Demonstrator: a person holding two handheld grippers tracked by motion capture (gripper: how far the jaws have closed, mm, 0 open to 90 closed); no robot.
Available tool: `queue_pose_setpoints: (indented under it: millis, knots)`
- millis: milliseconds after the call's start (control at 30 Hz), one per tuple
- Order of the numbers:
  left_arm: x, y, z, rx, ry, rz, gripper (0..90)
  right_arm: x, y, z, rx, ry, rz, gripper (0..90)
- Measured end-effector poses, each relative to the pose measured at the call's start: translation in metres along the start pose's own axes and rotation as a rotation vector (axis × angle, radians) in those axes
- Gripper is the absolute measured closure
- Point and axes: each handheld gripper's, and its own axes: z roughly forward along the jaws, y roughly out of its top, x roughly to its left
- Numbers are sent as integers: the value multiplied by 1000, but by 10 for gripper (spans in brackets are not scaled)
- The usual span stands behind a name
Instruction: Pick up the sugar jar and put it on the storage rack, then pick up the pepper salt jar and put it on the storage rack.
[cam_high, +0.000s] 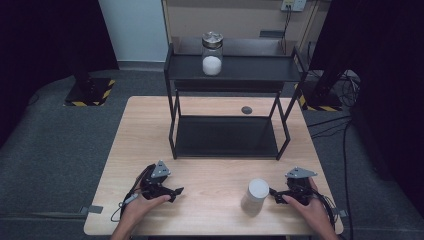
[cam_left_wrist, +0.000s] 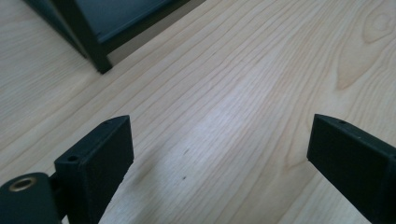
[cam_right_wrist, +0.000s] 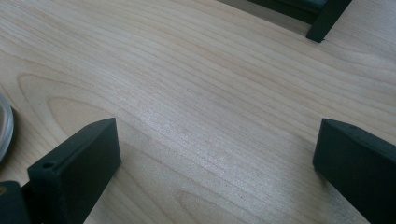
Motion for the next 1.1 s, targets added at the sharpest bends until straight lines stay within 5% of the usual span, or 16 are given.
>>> queue_pose_setpoints:
  millis: [467,600,1100]
  knots:
    - [15,-7,8,20,14,-41,38,0,0,0,0,0,-1,12]
    - [13,-10,11,10,29,-12,7,0,0,0,0,0,-1,12]
    - [14,-10,12,8,27,-10,0,-10,4,-2,20,39,-24,12]
